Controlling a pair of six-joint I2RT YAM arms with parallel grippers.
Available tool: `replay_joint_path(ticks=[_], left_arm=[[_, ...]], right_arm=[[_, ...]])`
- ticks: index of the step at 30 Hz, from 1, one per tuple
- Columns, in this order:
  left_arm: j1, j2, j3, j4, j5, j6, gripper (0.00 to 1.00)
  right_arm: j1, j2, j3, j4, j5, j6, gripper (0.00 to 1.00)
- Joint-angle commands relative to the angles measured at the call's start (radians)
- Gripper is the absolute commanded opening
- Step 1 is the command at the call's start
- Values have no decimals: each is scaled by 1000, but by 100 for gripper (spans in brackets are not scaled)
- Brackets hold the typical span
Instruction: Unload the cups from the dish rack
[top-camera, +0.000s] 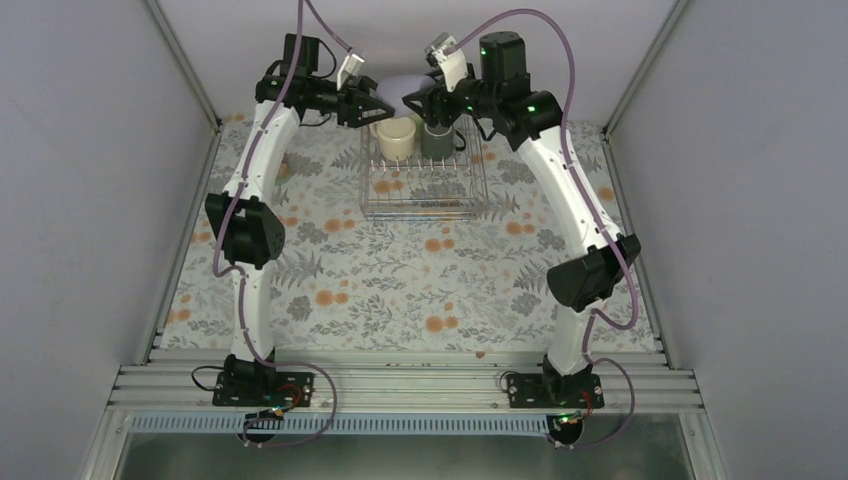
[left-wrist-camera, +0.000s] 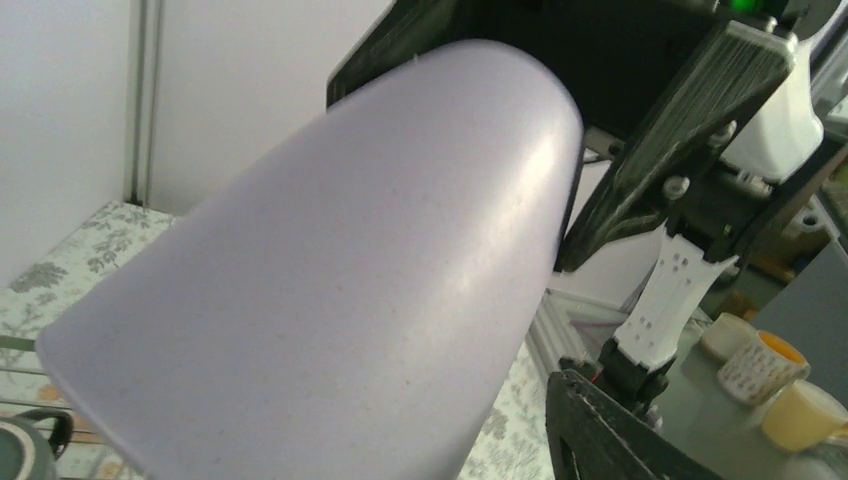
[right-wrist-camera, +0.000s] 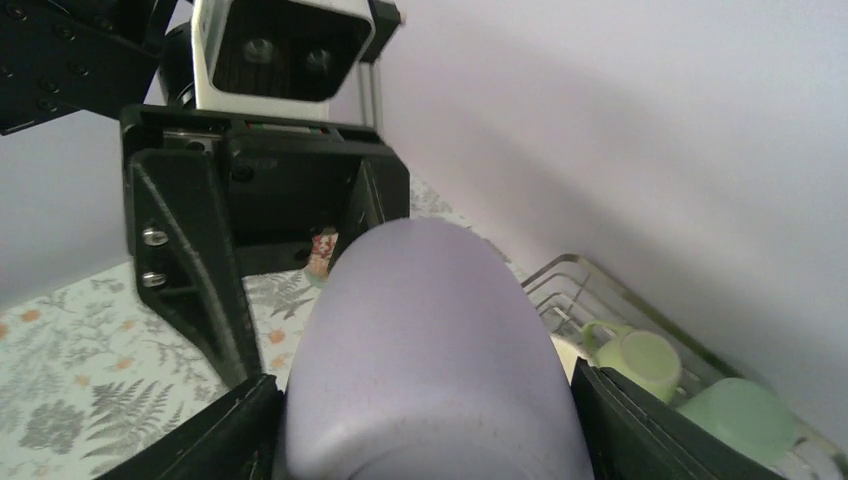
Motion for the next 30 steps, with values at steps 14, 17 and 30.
replay_joint_path(ticks=[14, 17, 30], left_arm=[[-3, -188, -86, 151, -93, -47, 14], [20, -170, -35, 1, -168, 94, 13], [68, -194, -77, -294, -1070, 570, 6]], right_arm=[[-103, 37, -95, 53, -138, 119, 100], [-137, 34, -108, 53, -125, 98, 100], [-186, -24, -269, -19, 247, -195, 100]])
